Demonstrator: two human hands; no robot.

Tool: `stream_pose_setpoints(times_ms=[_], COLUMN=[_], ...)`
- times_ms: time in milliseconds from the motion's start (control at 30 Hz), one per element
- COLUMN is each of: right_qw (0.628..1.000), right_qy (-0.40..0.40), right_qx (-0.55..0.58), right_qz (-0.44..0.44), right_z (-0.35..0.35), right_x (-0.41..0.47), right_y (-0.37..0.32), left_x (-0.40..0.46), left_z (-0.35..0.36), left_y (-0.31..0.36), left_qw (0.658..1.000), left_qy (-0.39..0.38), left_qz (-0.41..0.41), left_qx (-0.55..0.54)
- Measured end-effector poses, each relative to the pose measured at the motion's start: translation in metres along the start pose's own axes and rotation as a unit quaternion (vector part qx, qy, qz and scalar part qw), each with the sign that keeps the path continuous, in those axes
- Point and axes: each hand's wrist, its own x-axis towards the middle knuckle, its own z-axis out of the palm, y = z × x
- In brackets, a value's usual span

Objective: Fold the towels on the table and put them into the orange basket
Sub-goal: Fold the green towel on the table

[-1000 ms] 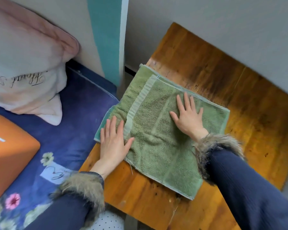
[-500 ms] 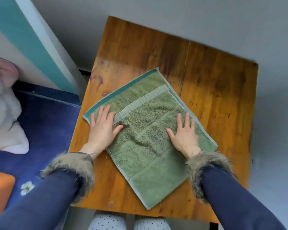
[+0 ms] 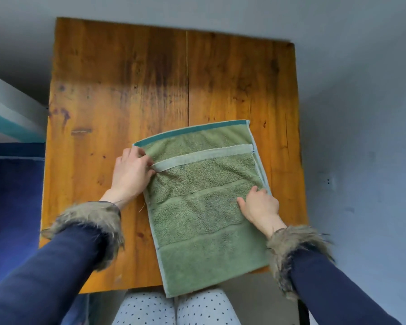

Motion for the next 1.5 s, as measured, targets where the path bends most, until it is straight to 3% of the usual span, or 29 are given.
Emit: stream_pose_setpoints(times_ms=[167, 267, 533, 633, 833, 1000, 1067, 1233, 1400, 1500], right_qw=[0.965, 0.934, 0.957, 0.961, 0.922, 0.845, 0.836, 0.895, 0.901, 0.908], right_qy=[0.206, 0.257, 0.216, 0.203, 0.217, 0.297, 0.305, 0.203, 0.209, 0.207], right_qx=[0.139, 0.193, 0.066, 0.058, 0.282, 0.412, 0.427, 0.361, 0.342, 0.317], right_qz=[-0.084, -0.158, -0.185, -0.180, -0.153, -0.169, -0.164, -0.166, -0.166, -0.178], right_z=[-0.023, -0.039, -0.064, -0.071, -0.094, -0.128, -0.135, -0.115, -0.106, -0.108], right_x=[0.025, 0.051, 0.094, 0.089, 0.035, 0.028, 0.045, 0.107, 0.132, 0.139], right_y=[0.017, 0.012, 0.009, 0.013, 0.037, 0.047, 0.040, 0.010, -0.002, -0.001], left_x=[-0.003, -0.006, -0.006, -0.017, -0.052, -0.046, -0.029, 0.020, 0.043, 0.047], left_z=[0.002, 0.002, -0.009, -0.022, -0.058, -0.073, -0.068, -0.027, -0.012, -0.010], left_y=[-0.003, -0.009, 0.000, 0.002, 0.010, 0.020, 0.017, 0.003, -0.012, -0.018], left_qw=[0.997, 0.995, 0.986, 0.978, 0.914, 0.870, 0.879, 0.957, 0.975, 0.977], left_qy=[-0.005, -0.012, -0.073, -0.043, -0.034, 0.042, 0.075, 0.055, 0.067, 0.052], left_qz=[-0.056, -0.070, -0.078, -0.083, -0.111, -0.113, -0.129, -0.178, -0.155, -0.143], left_qx=[-0.062, -0.067, -0.128, -0.186, -0.388, -0.478, -0.453, -0.224, -0.144, -0.151])
